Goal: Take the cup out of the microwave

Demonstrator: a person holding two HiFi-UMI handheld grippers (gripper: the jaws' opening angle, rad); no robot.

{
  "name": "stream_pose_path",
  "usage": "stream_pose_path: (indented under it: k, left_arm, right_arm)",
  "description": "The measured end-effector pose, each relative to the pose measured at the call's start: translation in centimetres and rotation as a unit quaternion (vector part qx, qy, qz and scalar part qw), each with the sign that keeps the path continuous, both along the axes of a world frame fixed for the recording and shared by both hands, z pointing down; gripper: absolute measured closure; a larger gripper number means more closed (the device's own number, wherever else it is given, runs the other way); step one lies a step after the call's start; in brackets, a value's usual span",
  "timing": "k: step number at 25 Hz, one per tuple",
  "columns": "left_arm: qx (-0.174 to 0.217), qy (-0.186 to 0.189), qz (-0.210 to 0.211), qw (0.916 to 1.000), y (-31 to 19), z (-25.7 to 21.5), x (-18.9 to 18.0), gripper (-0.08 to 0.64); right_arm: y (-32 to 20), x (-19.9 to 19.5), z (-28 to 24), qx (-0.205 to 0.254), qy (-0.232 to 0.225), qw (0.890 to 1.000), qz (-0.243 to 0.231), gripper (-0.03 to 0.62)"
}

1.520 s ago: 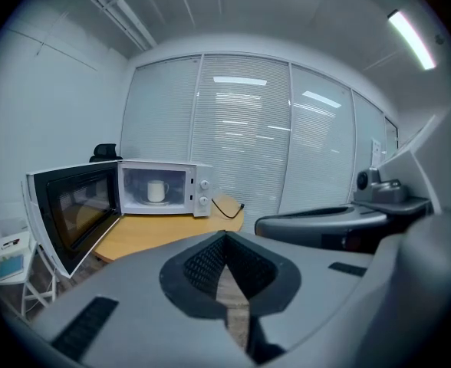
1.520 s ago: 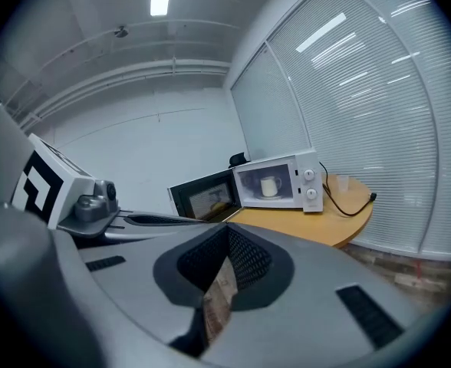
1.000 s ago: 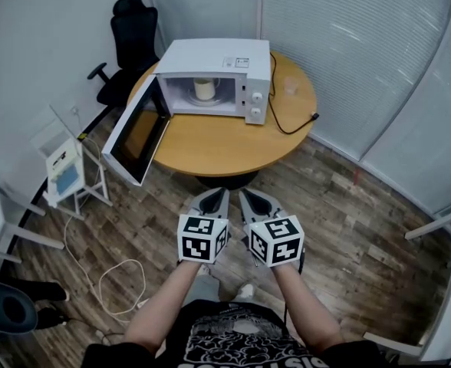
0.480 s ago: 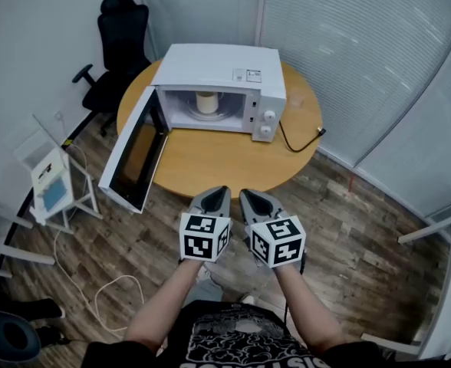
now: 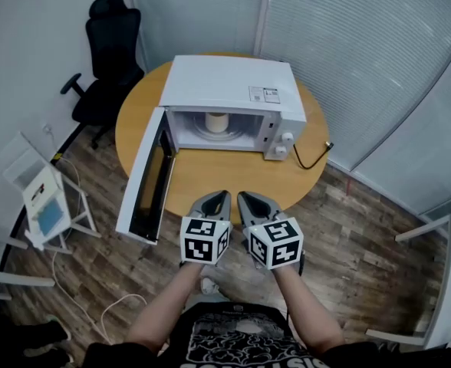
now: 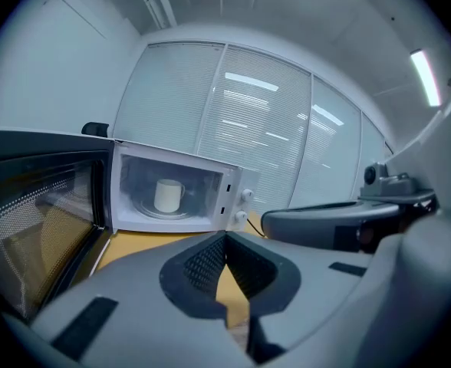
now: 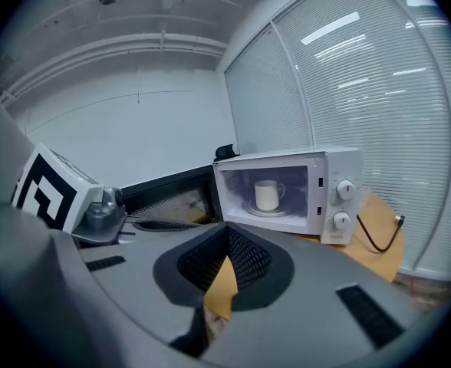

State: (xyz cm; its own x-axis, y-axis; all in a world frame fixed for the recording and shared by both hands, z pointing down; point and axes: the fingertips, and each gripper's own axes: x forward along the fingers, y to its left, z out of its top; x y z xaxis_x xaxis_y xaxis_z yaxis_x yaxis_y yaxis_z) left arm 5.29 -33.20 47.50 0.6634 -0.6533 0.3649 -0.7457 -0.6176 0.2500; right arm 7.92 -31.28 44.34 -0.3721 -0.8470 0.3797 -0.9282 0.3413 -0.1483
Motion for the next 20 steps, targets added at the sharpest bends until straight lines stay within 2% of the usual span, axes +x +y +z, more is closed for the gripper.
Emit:
stream_pose_path:
  k: [4, 10, 20]
  left_arm:
    - [0.008, 0.010, 0.013, 0.9998, -2.0, -0.2, -0.6, 0.551]
    - [0.030, 0.007, 0.008, 0.9995, -4.9, -0.3, -0.7, 0.551]
    - [0.056, 0.005, -0.023, 0.9981, -11.4, 0.5, 0.8, 0.549]
  right_arm:
    - [-1.6, -0.9, -0.4, 0.003, 0.012, 1.000, 0.013, 0.577]
    - [-3.6, -0.7, -0.3, 0.006, 0.021, 0.999, 0.026, 0.577]
    - [-9.5, 1.1, 1.0, 0.008, 0.014, 1.000, 0.006, 0.577]
